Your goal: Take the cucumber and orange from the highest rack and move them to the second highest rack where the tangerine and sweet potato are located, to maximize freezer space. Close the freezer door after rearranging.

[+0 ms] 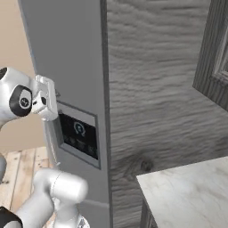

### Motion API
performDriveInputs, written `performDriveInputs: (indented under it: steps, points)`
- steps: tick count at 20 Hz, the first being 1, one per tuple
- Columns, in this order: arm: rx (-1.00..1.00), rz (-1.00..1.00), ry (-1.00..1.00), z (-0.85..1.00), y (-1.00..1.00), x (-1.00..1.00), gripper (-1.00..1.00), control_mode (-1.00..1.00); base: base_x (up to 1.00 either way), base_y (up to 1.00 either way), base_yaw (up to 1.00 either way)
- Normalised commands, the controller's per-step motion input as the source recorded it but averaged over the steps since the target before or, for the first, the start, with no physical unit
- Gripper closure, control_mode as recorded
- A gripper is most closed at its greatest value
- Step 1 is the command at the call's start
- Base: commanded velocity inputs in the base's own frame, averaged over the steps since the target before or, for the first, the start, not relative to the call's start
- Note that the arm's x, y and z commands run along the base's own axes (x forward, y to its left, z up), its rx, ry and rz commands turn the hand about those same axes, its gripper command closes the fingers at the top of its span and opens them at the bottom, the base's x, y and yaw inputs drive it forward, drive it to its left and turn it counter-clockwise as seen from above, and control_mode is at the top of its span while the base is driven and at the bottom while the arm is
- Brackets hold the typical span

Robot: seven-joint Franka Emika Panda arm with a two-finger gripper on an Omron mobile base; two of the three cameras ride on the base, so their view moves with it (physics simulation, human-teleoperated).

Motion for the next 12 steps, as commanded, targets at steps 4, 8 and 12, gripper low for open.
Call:
performDriveInputs:
  steps: [4,8,12]
  points:
    - [0.06,-0.33,0.00,0.00,-0.38,0.61,-1.00,-1.00,0.00,0.00,0.00]
    - [0.04,-0.26,0.00,-0.08,-0.59,0.33,-1.00,-1.00,0.00,0.00,0.00]
    - [0.00,-0.22,0.00,-0.15,-0.65,0.16,-1.00,-1.00,0.00,0.00,0.00]
